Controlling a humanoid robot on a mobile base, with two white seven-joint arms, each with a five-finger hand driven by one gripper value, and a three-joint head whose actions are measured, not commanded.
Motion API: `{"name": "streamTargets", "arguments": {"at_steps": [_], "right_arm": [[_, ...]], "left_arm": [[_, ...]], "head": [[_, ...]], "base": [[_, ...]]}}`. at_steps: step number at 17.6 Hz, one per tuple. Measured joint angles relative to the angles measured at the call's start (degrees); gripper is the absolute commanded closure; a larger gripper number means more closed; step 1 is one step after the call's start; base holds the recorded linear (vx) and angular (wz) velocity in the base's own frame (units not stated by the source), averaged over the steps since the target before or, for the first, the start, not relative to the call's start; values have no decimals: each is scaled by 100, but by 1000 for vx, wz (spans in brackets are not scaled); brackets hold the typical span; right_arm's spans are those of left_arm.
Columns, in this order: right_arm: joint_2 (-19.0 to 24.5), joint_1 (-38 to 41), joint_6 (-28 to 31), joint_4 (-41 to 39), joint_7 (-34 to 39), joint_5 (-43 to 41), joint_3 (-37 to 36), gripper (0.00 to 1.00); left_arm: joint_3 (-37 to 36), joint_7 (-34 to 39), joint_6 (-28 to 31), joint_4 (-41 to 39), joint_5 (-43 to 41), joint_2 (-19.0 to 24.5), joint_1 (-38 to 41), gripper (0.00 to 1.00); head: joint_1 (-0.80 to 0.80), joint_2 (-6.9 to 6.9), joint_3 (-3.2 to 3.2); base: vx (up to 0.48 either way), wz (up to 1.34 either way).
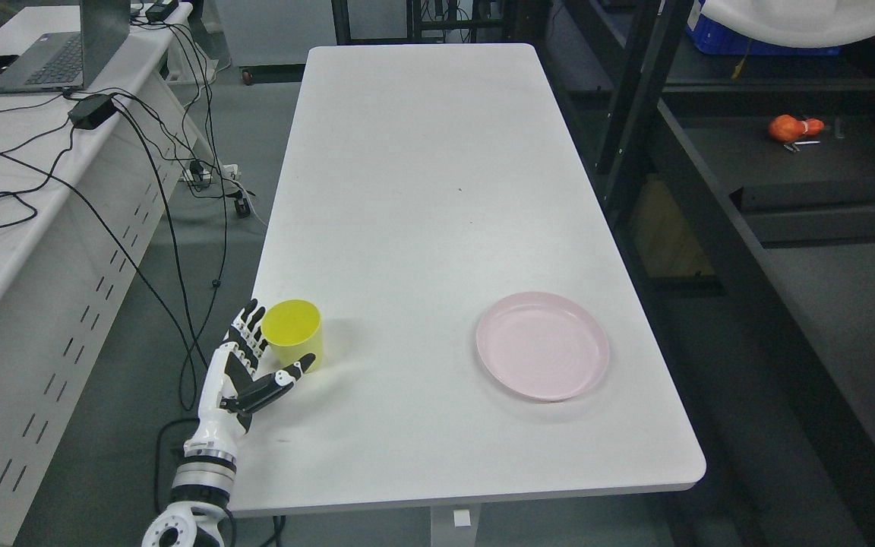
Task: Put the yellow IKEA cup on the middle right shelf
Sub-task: 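Close the left hand around the yellow cup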
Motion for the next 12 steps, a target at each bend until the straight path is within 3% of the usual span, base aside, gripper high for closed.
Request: {"name": "streamTargets", "arguments": {"at_steps": [7,12], "right_arm": [[0,0,0,0,0,0,0,1],[0,0,0,0,0,0,0,1]], "left_arm": [[-65,-9,-8,369,-3,-3,-258,1],[-91,-13,-33,718,-1,-4,-498,9]], "head": [[0,0,0],[0,0,0]], "base": [[0,0],[0,0]]}}
